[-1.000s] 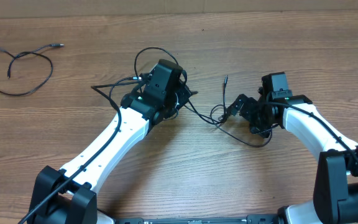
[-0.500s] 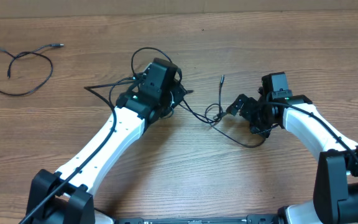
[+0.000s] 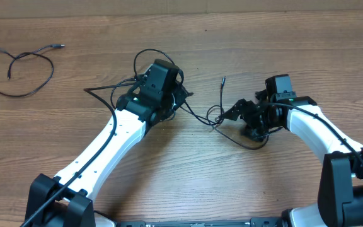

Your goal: Untangle cables

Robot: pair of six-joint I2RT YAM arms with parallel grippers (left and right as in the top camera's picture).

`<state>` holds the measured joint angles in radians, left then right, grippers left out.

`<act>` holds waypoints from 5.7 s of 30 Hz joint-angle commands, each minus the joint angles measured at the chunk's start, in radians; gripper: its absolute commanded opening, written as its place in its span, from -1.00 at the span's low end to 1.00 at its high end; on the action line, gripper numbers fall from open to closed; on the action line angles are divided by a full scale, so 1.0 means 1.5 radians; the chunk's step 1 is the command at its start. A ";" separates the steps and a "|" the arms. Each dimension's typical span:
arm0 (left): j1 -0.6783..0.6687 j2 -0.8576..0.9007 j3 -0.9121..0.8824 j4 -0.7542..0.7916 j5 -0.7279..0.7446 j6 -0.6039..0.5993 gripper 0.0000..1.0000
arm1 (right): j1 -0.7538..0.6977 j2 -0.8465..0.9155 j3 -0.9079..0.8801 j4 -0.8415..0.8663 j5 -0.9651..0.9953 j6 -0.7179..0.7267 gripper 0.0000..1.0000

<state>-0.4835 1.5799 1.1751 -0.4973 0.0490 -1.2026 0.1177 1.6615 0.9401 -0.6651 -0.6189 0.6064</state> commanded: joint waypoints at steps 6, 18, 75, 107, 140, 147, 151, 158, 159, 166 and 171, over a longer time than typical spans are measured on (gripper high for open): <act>0.018 -0.016 0.013 0.002 -0.040 -0.089 -0.91 | 0.009 0.000 -0.002 0.014 -0.286 0.026 0.70; 0.018 -0.016 0.013 -0.001 -0.055 -0.209 -0.91 | 0.173 0.000 -0.002 0.049 -0.098 0.498 0.34; 0.036 -0.030 0.013 -0.059 0.027 -0.098 -0.91 | 0.209 0.001 -0.003 0.057 0.271 0.748 -0.44; 0.295 -0.043 0.112 -0.052 0.193 0.277 -0.91 | -0.225 -0.029 -0.002 -0.153 0.331 0.141 -0.92; 0.207 -0.042 0.112 -0.087 0.294 0.513 -0.91 | 0.230 -0.029 -0.002 0.291 0.043 0.525 0.09; 0.207 -0.042 0.112 -0.099 0.266 0.425 -0.91 | 0.301 -0.029 -0.002 0.357 0.057 0.598 0.04; 0.207 -0.042 0.112 -0.122 0.229 0.298 -0.91 | 0.354 -0.029 -0.002 0.358 0.134 0.496 0.22; 0.207 -0.042 0.112 -0.180 0.229 0.086 -0.91 | 0.428 -0.027 -0.002 0.363 0.293 0.509 0.26; 0.206 -0.042 0.112 -0.189 0.229 0.054 -0.91 | 0.434 -0.027 -0.002 0.366 0.314 0.519 0.28; 0.186 -0.042 0.112 -0.227 0.230 -0.101 -0.91 | 0.455 -0.012 -0.002 0.387 0.378 0.522 0.28; 0.178 -0.042 0.112 -0.223 0.225 -0.131 -0.91 | 0.471 0.011 -0.002 0.361 0.377 0.522 0.28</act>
<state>-0.2085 1.5425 1.3167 -0.8345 0.3889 -1.3125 0.8036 1.6478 0.9405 -0.1020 -0.0944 1.3872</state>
